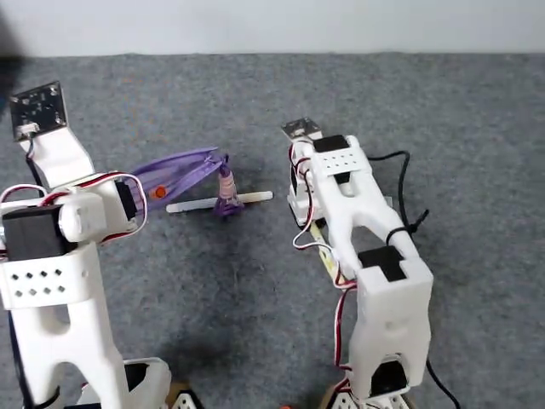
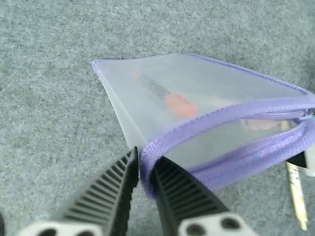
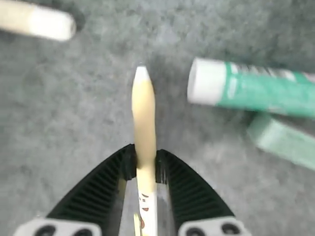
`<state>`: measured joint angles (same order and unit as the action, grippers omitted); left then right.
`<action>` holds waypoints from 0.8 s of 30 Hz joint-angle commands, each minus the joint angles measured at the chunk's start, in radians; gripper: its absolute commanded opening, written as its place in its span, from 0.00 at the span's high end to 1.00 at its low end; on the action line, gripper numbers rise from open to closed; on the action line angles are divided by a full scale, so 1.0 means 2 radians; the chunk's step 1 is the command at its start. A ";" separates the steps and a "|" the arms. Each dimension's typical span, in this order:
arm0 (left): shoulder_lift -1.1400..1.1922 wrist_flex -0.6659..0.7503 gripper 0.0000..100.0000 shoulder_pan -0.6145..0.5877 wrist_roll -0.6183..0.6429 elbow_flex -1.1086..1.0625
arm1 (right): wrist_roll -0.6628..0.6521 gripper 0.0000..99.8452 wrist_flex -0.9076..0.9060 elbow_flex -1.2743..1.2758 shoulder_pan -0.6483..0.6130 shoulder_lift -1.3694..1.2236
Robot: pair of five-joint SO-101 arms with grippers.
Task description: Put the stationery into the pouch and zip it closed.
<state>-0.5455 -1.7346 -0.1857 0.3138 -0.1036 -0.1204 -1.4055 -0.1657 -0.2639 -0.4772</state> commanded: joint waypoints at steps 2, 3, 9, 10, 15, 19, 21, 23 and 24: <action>-0.003 -0.001 0.99 0.002 0.003 0.025 | 0.000 0.99 -0.076 -0.009 0.002 0.100; -0.002 -0.001 0.99 0.002 0.003 0.025 | 0.000 0.99 -0.092 -0.009 0.002 0.119; -0.002 -0.001 0.99 0.002 0.003 0.025 | 0.005 0.99 -0.171 -0.008 -0.002 0.241; -0.001 -0.001 0.99 0.002 0.004 0.025 | 0.011 0.99 -0.182 -0.008 -0.005 0.264; -0.001 -0.001 0.99 0.002 0.004 0.025 | 0.020 0.99 -0.194 0.020 -0.030 0.394; -0.001 -0.001 0.99 0.003 0.004 0.025 | 0.022 0.99 -0.190 0.081 -0.079 0.522; -0.001 -0.001 0.99 0.003 0.004 0.025 | 0.034 0.99 -0.167 0.110 -0.105 0.582; -0.001 -0.001 0.99 0.003 0.004 0.025 | 0.053 0.99 -0.135 0.133 -0.132 0.632; -0.001 -0.001 0.99 0.003 0.004 0.025 | 0.064 0.99 -0.113 0.144 -0.145 0.653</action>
<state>-0.5455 -1.7346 -0.1857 0.3138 -0.1036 -0.0453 -1.7139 0.0844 -0.4849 0.6767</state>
